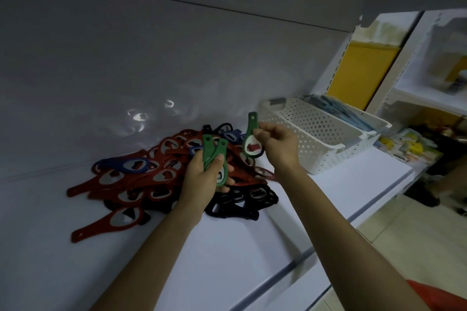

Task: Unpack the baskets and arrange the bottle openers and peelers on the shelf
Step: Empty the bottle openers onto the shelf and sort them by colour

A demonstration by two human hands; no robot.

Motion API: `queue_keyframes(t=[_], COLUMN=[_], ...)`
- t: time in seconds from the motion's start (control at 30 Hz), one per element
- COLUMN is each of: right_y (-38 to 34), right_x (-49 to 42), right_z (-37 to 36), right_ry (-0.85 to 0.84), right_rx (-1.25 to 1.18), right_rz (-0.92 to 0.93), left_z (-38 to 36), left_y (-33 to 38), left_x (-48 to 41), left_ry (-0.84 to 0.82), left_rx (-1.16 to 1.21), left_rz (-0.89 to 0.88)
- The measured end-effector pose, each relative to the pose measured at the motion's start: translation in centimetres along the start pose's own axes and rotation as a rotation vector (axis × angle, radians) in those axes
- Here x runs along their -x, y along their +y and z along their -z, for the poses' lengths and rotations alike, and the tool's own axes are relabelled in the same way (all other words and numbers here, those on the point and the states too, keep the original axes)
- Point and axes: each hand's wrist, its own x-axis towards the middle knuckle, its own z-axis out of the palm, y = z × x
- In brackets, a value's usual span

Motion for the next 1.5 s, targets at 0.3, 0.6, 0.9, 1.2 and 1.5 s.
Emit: queue_keyframes(t=[0.3, 0.6, 0.9, 1.2, 1.5], right_y=[-0.5, -1.1, -2.2, -1.7, -2.6], right_x=[6.2, 8.3, 14.7, 23.7, 23.5], right_z=[-2.8, -2.1, -11.5, -21.2, -26.7], right_ry=[-0.191, -0.201, -0.395, -0.559, -0.788], right_rx=[-0.038, -0.114, -0.153, -0.325, -0.513], right_rz=[-0.113, -0.043, 0.121, 0.015, -0.560], left_z=[-0.4, 0.3, 10.4, 17.3, 24.4], left_y=[0.5, 0.6, 4.2, 7.7, 7.7], left_x=[0.7, 2.3, 6.7, 13.0, 16.8], left_ry=[-0.068, -0.204, 0.049, 0.479, 0.690], left_rx=[0.059, -0.300, -0.674, 0.688, -0.568], left_rz=[-0.017, -0.189, -0.275, 0.112, -0.183])
